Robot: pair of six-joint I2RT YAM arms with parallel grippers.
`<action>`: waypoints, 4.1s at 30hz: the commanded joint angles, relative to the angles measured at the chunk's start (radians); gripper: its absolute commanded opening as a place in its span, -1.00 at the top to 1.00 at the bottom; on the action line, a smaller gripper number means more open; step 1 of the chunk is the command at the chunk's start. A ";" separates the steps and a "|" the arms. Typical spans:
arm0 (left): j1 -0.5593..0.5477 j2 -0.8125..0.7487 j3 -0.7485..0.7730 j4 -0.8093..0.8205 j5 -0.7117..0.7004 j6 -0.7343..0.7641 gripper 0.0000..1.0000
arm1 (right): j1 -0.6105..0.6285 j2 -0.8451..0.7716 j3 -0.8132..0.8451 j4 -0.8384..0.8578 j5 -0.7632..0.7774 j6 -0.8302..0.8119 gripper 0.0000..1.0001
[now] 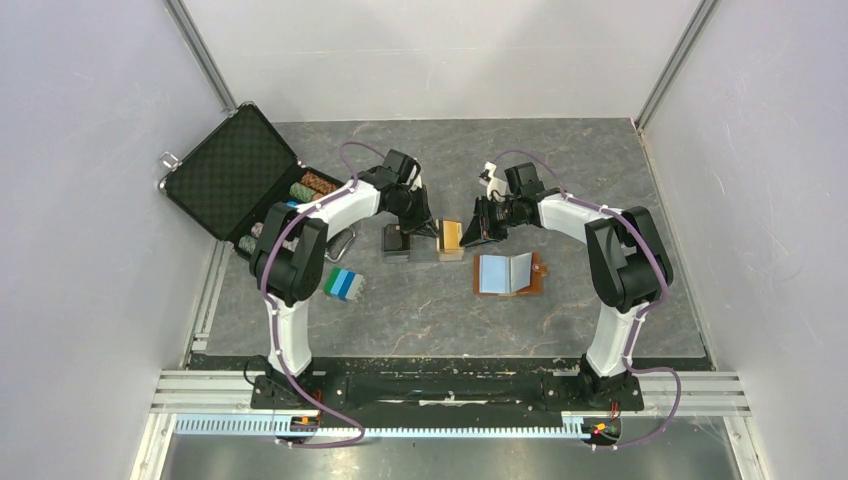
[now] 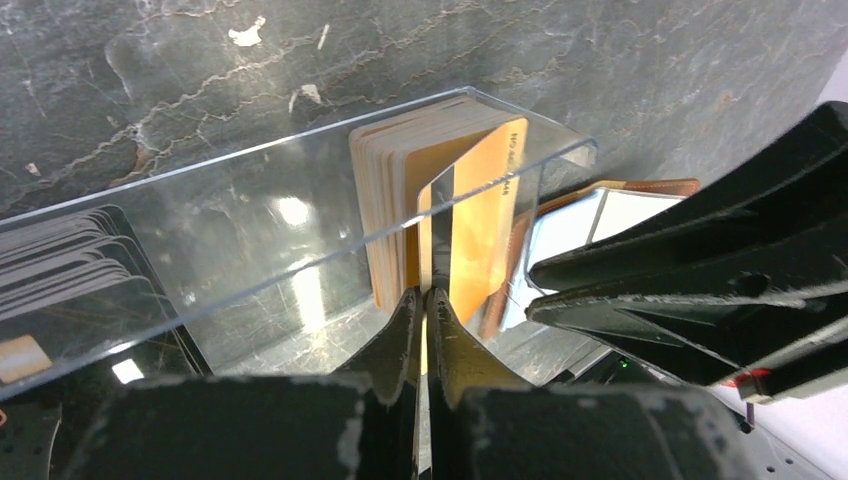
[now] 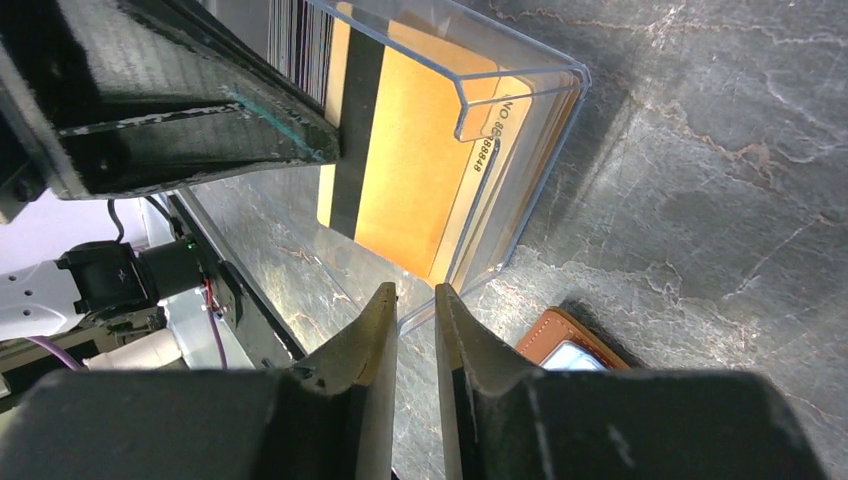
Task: Put the credit cards into the card holder
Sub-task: Pick up the credit card from the storage box, then insert the credit card into the card holder.
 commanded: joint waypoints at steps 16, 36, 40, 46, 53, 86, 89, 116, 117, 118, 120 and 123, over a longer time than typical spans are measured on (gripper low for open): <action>0.001 -0.218 -0.046 0.275 0.178 -0.058 0.95 | -0.137 -0.272 -0.128 0.251 -0.144 0.102 -0.47; 0.005 -0.276 -0.221 0.699 0.305 -0.320 0.95 | -0.141 -0.284 -0.320 0.963 -0.311 0.661 0.76; 0.005 -0.277 -0.231 0.681 0.309 -0.308 0.81 | -0.145 -0.288 -0.318 0.903 -0.303 0.607 1.00; -0.013 -0.264 -0.216 0.572 0.277 -0.238 0.32 | -0.160 -0.322 -0.266 0.549 -0.230 0.344 1.00; -0.086 -0.167 -0.096 0.326 0.184 -0.118 0.30 | -0.176 -0.349 -0.253 0.107 -0.044 0.057 1.00; -0.275 0.201 0.267 -0.178 0.009 0.160 0.72 | -0.326 -0.444 -0.488 -0.114 0.033 -0.118 1.00; -0.282 0.219 0.277 -0.211 -0.005 0.172 0.76 | -0.326 -0.437 -0.495 -0.111 0.030 -0.114 1.00; -0.308 0.310 0.327 -0.295 -0.021 0.218 0.87 | -0.354 -0.310 -0.453 -0.069 -0.004 -0.184 1.00; -0.310 0.312 0.326 -0.299 -0.021 0.220 0.87 | -0.354 -0.305 -0.451 -0.066 -0.010 -0.182 1.00; -0.310 0.314 0.326 -0.298 -0.021 0.221 0.88 | -0.355 -0.300 -0.449 -0.062 -0.013 -0.181 1.00; -0.311 0.316 0.327 -0.301 -0.021 0.224 0.88 | -0.354 -0.289 -0.447 -0.060 -0.020 -0.180 1.00; -0.313 0.323 0.332 -0.310 -0.026 0.230 0.88 | -0.354 -0.282 -0.445 -0.055 -0.023 -0.179 1.00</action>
